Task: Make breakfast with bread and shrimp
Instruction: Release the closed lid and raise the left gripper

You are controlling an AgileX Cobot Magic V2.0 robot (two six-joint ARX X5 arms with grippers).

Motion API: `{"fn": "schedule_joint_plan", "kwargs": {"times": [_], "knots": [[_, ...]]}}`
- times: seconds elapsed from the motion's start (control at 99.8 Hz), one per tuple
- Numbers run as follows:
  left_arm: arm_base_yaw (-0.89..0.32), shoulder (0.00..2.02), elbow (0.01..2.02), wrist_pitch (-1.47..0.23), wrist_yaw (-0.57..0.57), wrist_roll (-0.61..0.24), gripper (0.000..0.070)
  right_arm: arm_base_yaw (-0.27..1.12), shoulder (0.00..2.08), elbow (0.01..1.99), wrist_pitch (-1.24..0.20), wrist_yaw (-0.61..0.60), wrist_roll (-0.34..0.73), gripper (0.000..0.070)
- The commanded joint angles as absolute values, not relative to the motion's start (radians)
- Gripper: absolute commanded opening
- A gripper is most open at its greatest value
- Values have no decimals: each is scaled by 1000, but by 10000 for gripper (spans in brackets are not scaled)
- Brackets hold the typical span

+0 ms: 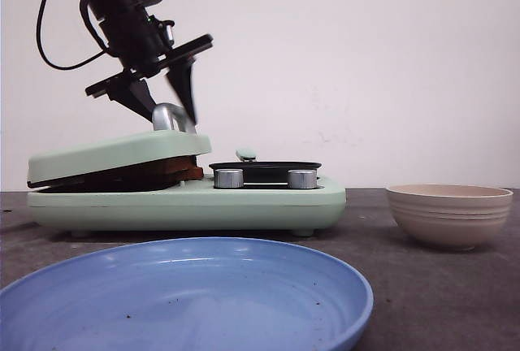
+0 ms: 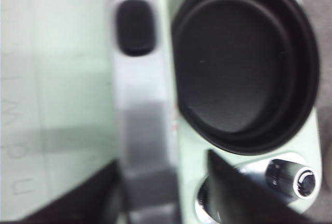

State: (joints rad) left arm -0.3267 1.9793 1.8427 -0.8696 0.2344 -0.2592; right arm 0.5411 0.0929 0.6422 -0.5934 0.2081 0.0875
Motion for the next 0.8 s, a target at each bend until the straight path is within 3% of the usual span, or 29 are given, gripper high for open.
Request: {"fn": "schedule_joint_plan", "kwargs": {"times": [0.0, 0.451, 0.491, 0.652, 0.692, 0.792], "knots": [[-335, 2022, 1839, -905, 225, -244, 478, 546, 96, 648, -585, 206, 105, 0], [-334, 1715, 1839, -805, 156, -244, 449, 546, 96, 648, -589, 184, 132, 0], [-334, 1677, 1839, -799, 156, -244, 396, 546, 96, 648, -591, 184, 132, 0], [-334, 1517, 1839, -837, 156, -227, 52, 546, 96, 648, -603, 185, 152, 0], [-335, 1474, 1839, -858, 157, -221, 14, 546, 96, 648, -608, 185, 159, 0], [-352, 1364, 1839, -918, 157, -216, 15, 546, 109, 647, -614, 187, 235, 0]]}}
